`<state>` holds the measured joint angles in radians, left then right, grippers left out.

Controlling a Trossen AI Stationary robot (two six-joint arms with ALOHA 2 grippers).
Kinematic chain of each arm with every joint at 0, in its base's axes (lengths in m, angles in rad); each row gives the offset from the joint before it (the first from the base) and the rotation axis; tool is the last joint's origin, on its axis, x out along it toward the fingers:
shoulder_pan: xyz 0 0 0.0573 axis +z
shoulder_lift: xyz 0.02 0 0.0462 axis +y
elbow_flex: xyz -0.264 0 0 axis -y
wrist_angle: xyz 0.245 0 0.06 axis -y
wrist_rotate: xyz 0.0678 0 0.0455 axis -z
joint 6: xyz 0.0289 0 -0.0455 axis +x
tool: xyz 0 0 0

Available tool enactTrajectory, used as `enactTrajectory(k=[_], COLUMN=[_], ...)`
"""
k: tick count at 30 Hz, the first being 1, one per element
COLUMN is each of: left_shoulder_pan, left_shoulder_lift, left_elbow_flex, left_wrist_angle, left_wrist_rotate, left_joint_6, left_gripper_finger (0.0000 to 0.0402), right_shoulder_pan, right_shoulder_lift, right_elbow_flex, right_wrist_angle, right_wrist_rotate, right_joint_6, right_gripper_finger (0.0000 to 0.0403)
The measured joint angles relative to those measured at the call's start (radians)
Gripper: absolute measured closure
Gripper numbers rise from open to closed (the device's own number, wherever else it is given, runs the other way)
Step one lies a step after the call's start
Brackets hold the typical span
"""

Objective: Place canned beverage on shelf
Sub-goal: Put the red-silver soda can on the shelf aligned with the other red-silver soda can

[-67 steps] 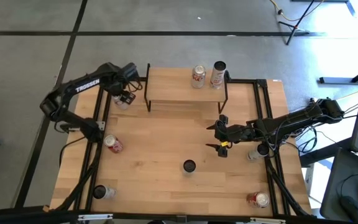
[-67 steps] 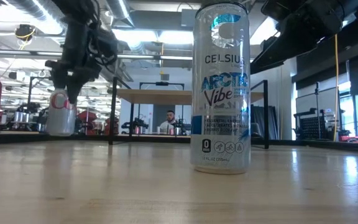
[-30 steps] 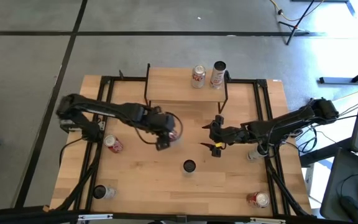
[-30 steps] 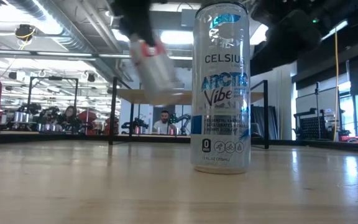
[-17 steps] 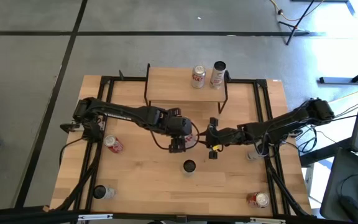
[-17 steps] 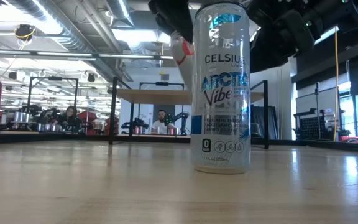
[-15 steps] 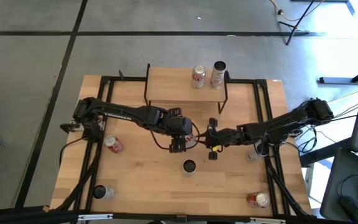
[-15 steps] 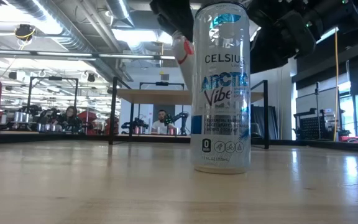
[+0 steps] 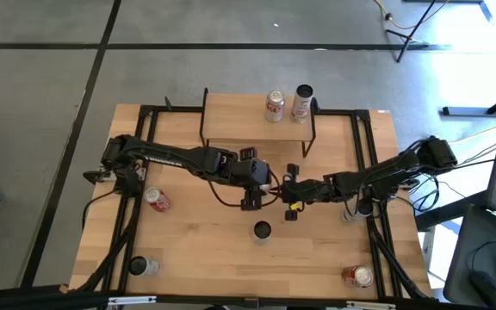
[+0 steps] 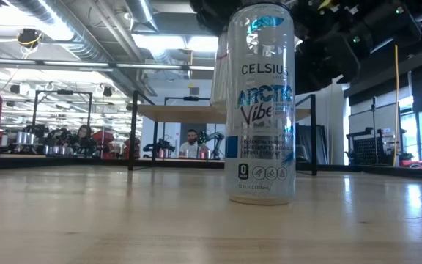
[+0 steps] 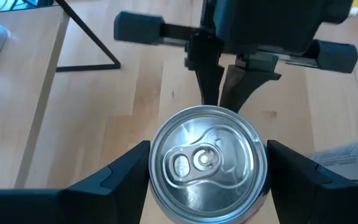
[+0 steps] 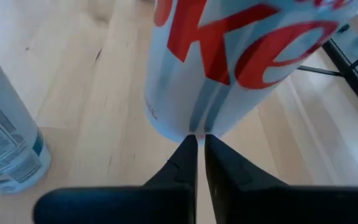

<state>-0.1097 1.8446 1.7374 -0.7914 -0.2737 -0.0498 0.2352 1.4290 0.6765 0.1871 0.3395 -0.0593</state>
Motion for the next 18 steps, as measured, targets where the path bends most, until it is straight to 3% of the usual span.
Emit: enactTrajectory(k=[10, 18], left_shoulder_pan=[0.07, 0.212], left_shoulder_lift=[0.0, -0.002], left_elbow_flex=[0.0, 0.146], left_wrist_angle=[0.012, 0.041], left_wrist_rotate=[-0.051, 0.019], left_joint_6=[0.009, 0.125], left_gripper_finger=[0.0162, 0.0162], right_shoulder_pan=[0.001, 0.0], right_shoulder_lift=[-0.208, -0.349], right_elbow_flex=[0.062, -0.011], right_wrist_angle=[-0.431, -0.466], right_wrist_rotate=[0.034, 0.035], right_joint_6=[0.102, 0.126], right_gripper_finger=[0.0384, 0.0384])
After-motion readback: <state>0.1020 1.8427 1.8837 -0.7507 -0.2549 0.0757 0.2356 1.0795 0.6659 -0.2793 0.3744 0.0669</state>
